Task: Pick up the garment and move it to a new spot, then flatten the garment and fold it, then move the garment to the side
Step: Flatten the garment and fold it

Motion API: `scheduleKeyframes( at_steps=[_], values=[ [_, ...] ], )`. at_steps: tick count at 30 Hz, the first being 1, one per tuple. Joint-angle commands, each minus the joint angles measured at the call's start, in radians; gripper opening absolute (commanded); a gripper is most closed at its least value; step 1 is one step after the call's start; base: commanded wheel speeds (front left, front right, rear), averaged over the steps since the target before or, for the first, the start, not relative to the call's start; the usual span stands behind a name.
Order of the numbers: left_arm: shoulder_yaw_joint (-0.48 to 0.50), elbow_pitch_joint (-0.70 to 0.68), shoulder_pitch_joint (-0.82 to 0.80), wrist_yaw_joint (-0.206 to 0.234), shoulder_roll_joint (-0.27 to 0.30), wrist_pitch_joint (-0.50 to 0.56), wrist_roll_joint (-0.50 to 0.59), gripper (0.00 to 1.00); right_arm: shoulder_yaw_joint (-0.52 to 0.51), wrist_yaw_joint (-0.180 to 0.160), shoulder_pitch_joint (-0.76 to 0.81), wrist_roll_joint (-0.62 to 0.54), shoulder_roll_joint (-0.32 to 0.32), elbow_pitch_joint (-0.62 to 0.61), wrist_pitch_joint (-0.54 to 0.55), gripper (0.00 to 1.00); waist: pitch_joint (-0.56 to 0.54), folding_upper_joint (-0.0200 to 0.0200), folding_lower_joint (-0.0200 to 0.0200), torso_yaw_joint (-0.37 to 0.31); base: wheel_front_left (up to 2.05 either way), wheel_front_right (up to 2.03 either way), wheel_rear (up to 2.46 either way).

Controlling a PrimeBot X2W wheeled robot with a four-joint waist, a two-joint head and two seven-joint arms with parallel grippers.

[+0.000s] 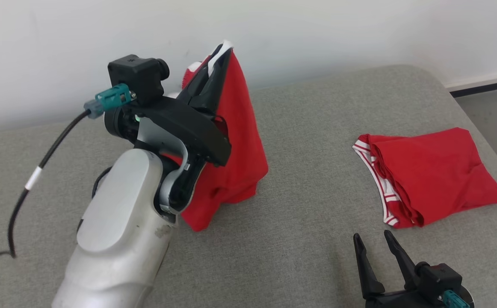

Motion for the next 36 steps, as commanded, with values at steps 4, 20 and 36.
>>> scheduleKeyframes(
  at_steps=[4,20,36],
  values=[
    [-0.03,0.02,0.074,0.101,0.005,-0.061,0.009,0.0,-0.008,-0.002,0.021,0.01,0.0,-0.006,-0.001,1.0,-0.013,-0.0001,0.0001,0.025,0.0,0.0,0.0],
    [0.083,-0.119,0.667,0.309,0.089,-0.091,-0.077,0.0,-0.018,-0.002,0.053,-0.008,0.0,-0.029,0.019,1.0,-0.039,-0.0001,0.0001,0.108,0.0,0.0,0.0],
    [-0.011,-0.311,0.743,0.384,0.206,0.159,-0.013,1.0,0.006,-0.002,0.056,0.003,0.0,-0.031,0.023,1.0,-0.051,-0.0001,0.0001,0.11,0.0,0.0,0.0]
  ],
)
